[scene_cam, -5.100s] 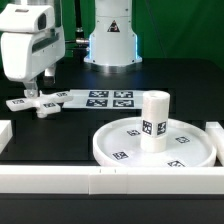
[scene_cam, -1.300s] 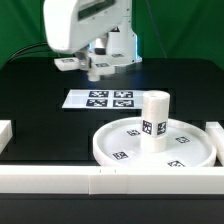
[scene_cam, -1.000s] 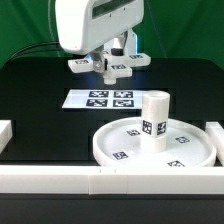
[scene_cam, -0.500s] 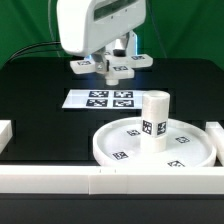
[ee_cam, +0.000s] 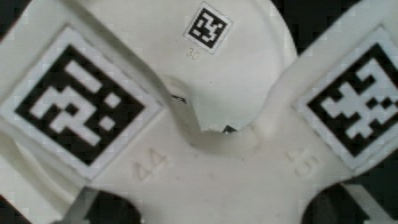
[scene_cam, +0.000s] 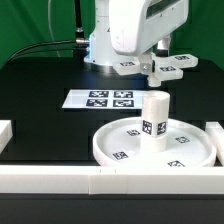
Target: Assemble round table
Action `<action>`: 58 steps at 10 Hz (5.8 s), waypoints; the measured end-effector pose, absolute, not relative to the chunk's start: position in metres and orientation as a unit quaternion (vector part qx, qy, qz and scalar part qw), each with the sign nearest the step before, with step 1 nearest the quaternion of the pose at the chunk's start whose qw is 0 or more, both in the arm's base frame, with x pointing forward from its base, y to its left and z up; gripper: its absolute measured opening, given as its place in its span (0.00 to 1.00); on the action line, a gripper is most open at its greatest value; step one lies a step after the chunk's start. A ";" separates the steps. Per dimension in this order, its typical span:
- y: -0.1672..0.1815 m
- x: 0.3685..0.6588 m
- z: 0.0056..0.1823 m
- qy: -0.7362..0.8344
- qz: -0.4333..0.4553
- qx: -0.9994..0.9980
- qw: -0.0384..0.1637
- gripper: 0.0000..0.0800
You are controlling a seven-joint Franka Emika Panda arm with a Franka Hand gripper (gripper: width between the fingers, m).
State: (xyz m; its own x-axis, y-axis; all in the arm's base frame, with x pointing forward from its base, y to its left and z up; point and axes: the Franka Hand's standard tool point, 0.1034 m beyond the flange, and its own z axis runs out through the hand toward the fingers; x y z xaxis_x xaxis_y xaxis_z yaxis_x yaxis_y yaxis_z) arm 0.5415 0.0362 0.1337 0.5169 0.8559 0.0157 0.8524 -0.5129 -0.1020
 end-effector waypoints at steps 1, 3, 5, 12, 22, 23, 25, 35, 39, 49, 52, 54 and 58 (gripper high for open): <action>0.036 0.541 0.133 -0.491 0.018 -0.870 0.048 0.55; 0.032 0.549 0.136 -0.512 0.013 -0.857 0.048 0.55; 0.033 0.575 0.148 -0.522 0.027 -0.851 0.055 0.55; 0.031 0.561 0.132 -0.522 0.019 -0.852 0.049 0.55; 0.039 0.561 0.124 -0.525 0.004 -0.850 0.042 0.55; 0.038 0.559 0.118 -0.525 0.006 -0.850 0.045 0.55; 0.037 0.558 0.113 -0.528 0.010 -0.848 0.048 0.55; 0.033 0.557 0.104 -0.548 0.014 -0.835 0.053 0.56; 0.033 0.557 0.104 -0.537 0.015 -0.842 0.053 0.56; 0.039 0.556 0.103 -0.131 -0.007 -0.990 0.046 0.56; 0.040 0.556 0.103 0.015 -0.013 -0.999 0.050 0.56; 0.040 0.556 0.102 0.123 -0.019 -0.991 0.052 0.56; 0.039 0.558 0.102 0.259 -0.022 -0.963 0.064 0.56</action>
Offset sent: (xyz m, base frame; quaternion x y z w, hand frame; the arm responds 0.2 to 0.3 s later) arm 0.0380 0.0069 0.0214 0.0192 -0.0275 -0.0258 0.9991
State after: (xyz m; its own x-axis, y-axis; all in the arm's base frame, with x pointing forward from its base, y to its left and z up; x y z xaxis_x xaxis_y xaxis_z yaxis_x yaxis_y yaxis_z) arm 0.5582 0.0386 0.1023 0.8646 -0.5023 0.0084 -0.4968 -0.8573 -0.1349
